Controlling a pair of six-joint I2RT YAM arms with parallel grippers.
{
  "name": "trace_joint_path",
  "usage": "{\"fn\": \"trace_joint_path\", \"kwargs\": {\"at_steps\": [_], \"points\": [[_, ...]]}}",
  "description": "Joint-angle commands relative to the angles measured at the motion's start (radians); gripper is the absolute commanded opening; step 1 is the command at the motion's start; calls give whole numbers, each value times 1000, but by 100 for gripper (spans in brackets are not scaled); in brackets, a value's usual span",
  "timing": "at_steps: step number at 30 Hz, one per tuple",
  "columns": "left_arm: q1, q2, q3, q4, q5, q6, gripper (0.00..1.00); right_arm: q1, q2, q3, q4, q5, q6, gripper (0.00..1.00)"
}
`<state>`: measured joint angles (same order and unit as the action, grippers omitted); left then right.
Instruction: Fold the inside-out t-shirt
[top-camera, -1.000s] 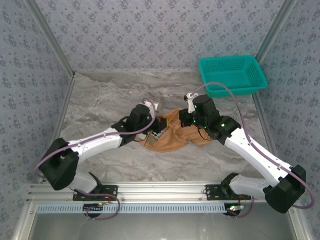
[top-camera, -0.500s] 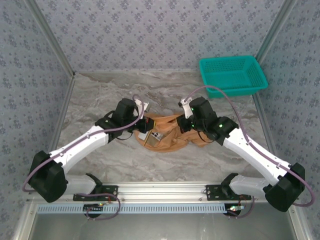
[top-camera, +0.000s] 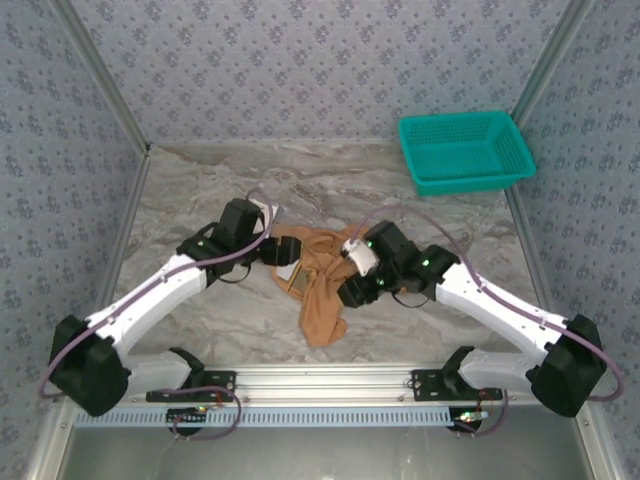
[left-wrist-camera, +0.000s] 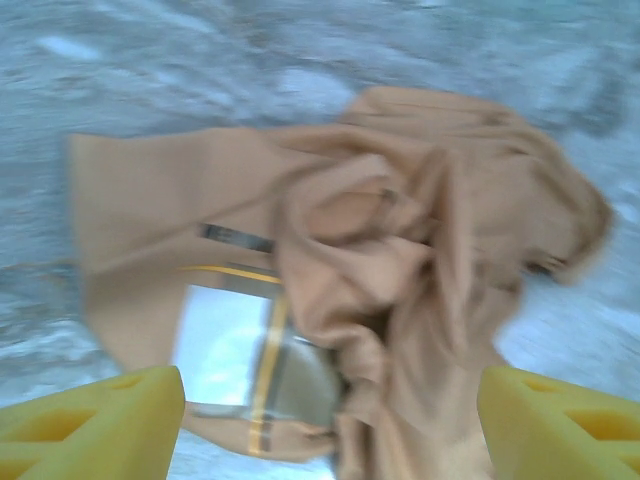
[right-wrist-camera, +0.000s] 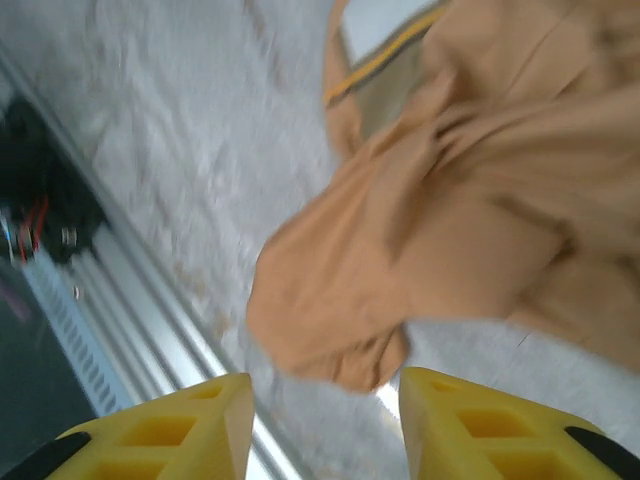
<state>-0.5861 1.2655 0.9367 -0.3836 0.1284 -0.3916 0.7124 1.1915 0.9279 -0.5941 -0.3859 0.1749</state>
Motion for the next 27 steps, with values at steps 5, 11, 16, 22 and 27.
{"fn": "trace_joint_path", "kwargs": {"at_steps": [5, 11, 16, 22, 27], "points": [[88, 313, 149, 47, -132, -33, 79, -290, 221, 65, 175, 274, 93, 50], [108, 525, 295, 29, 27, 12, 80, -317, 468, 177, 119, 444, 43, 66], [108, 654, 386, 8, 65, 35, 79, -313, 599, 246, 70, 471, 34, 76], [108, 730, 412, 55, 161, 26, 53, -308, 700, 299, 62, 476, 32, 48], [129, 716, 430, 106, 183, 25, 7, -340, 673, 327, 107, 515, 9, 9]]}}
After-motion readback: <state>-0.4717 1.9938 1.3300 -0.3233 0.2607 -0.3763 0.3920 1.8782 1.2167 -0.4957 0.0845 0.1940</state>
